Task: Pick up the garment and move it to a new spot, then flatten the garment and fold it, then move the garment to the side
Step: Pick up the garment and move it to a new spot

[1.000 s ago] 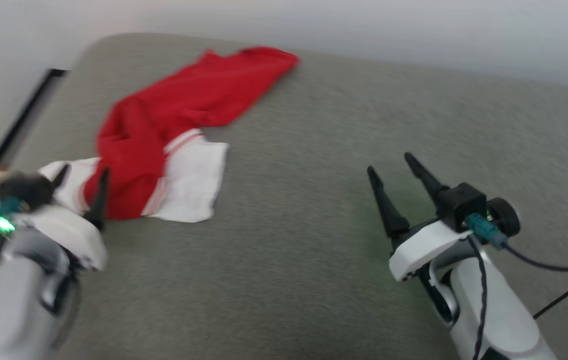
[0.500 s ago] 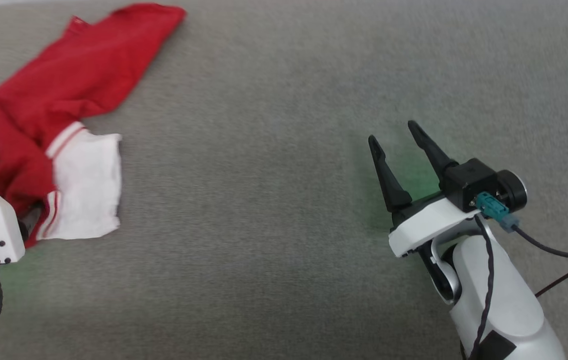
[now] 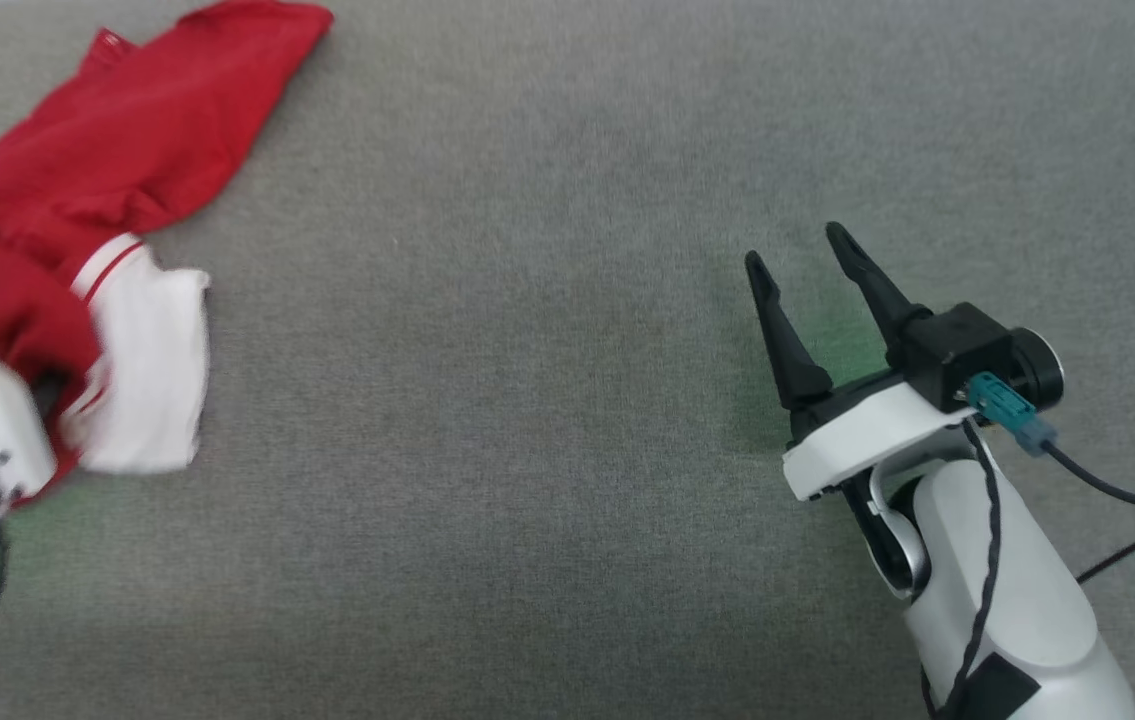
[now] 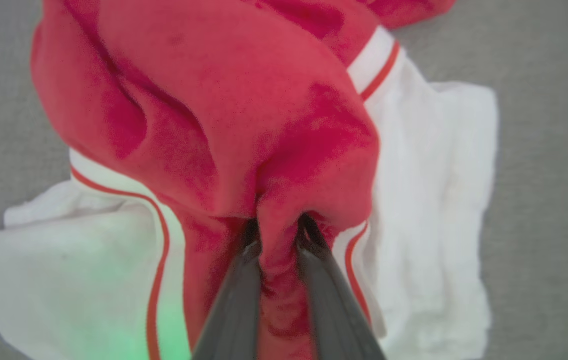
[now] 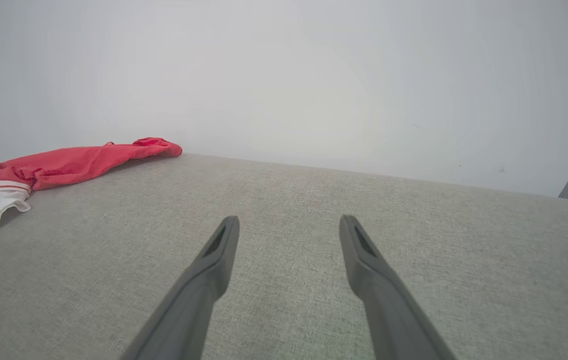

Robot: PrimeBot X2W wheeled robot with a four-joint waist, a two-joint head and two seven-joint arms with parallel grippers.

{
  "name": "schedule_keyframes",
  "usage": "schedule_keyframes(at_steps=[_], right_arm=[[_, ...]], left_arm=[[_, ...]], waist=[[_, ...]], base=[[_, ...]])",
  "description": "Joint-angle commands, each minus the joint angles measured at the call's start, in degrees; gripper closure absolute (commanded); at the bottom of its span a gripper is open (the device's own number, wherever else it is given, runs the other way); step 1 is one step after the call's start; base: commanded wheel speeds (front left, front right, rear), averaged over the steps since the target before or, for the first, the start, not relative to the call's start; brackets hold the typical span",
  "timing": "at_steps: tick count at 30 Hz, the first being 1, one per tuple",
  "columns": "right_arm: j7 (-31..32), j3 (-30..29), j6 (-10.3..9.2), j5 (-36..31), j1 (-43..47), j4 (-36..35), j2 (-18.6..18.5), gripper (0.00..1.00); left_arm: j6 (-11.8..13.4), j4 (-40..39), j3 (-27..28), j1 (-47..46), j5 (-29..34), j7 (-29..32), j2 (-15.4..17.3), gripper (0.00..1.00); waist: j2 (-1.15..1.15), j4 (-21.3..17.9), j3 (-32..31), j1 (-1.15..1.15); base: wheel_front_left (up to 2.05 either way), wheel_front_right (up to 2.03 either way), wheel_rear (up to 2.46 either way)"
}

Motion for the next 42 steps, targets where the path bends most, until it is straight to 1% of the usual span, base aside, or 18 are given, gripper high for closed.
schedule_keyframes(at_steps=[1, 4, 7, 11, 13, 17, 21, 24, 26, 28, 30, 33, 36, 42], right_arm=[[-0.27, -0.32, -0.03, 0.58, 0.87, -0.25, 0.0, 0.0], [-0.27, -0.63, -0.02, 1.57, 1.78, -0.41, 0.0, 0.0], [-0.27, -0.45, -0.02, 2.66, 2.6, -0.71, 0.0, 0.0], [-0.27, -0.29, -0.03, 4.4, 3.29, -1.51, -0.1, 0.0], [-0.27, -0.51, -0.02, 5.23, 3.4, -2.3, -0.06, 0.0], [-0.26, -1.64, -0.03, 6.63, 4.2, -3.84, -0.06, 0.0], [-0.2, -3.28, -0.02, 8.15, 4.48, -5.87, -0.04, 0.0], [-0.2, -4.95, -0.02, 9.52, 4.5, -7.56, 0.0, 0.0], [-0.2, -6.0, -0.02, 10.56, 4.68, -8.48, 0.01, 0.0], [-0.2, -7.09, -0.02, 11.82, 5.13, -9.06, -0.01, 0.0], [-0.2, -7.71, -0.02, 13.07, 5.65, -9.38, 0.03, 0.0], [-0.2, -8.08, -0.02, 14.89, 6.18, -9.78, 0.04, 0.0], [-0.2, -7.3, -0.02, 16.49, 7.09, -9.87, 0.06, 0.0], [-0.2, -6.39, -0.02, 18.28, 8.12, -10.42, 0.04, 0.0]], left_arm=[[-0.24, -1.77, -0.18, -2.13, -1.05, -1.15, -0.58, 1.0], [-0.18, -6.52, -0.97, -3.4, -3.15, -2.31, -0.41, 1.0], [-0.18, -12.98, -2.43, -4.77, -4.56, -2.87, -0.22, 1.0], [-0.18, -22.64, -4.81, -5.99, -6.35, -2.85, -0.26, 1.0], [-0.18, -26.48, -5.87, -6.8, -6.77, -2.62, -0.95, 1.0], [-0.18, -32.19, -9.23, -8.66, -5.7, -1.43, -4.79, 1.0], [-0.18, -35.1, -11.91, -11.22, -7.25, 1.31, -10.31, 1.0], [-0.18, -34.99, -13.83, -13.58, -7.9, 3.54, -13.93, 1.0], [-0.18, -33.91, -15.64, -15.33, -7.26, 4.92, -15.67, 1.0], [-0.17, -31.25, -17.0, -16.42, -7.93, 6.23, -16.86, 1.0], [-0.12, -27.91, -18.63, -17.62, -7.66, 7.56, -17.2, 1.0], [-0.12, -23.17, -21.43, -18.91, -6.78, 9.55, -16.19, 1.0], [-0.12, -19.33, -24.55, -19.79, -5.91, 11.55, -14.22, 1.0], [-0.05, -14.36, -31.06, -21.01, -4.17, 15.18, -11.16, 1.0]], waist=[[0.0, 0.72, -1.81, 0.0], [0.0, 0.87, -3.87, 0.0], [0.0, 0.34, -5.32, 0.0], [0.0, -1.81, -5.76, 0.0], [0.0, -3.38, -5.67, 0.0], [0.0, -7.24, -5.08, 0.0], [0.0, -11.79, -3.39, 0.0], [0.0, -15.42, -1.39, 0.0], [0.0, -17.84, -0.02, 0.0], [0.0, -20.12, 1.14, 0.0], [0.0, -22.32, 1.97, 0.0], [0.0, -25.21, 2.88, 0.0], [0.0, -27.66, 3.45, 0.0], [0.0, -30.0, 4.32, 0.0]], base=[[0.0, 0.0, 0.0], [0.0, 0.0, 0.0], [0.0, 0.0, 0.0], [0.0, 0.0, 0.0], [0.0, 0.0, 0.0], [0.0, 0.0, 0.0], [0.0, 0.0, 0.0], [0.0, 0.0, 0.0], [0.0, 0.0, 0.0], [0.0, 0.0, 0.0], [0.0, 0.0, 0.0], [0.0, 0.0, 0.0], [0.0, 0.0, 0.0], [0.0, 0.0, 0.0]])
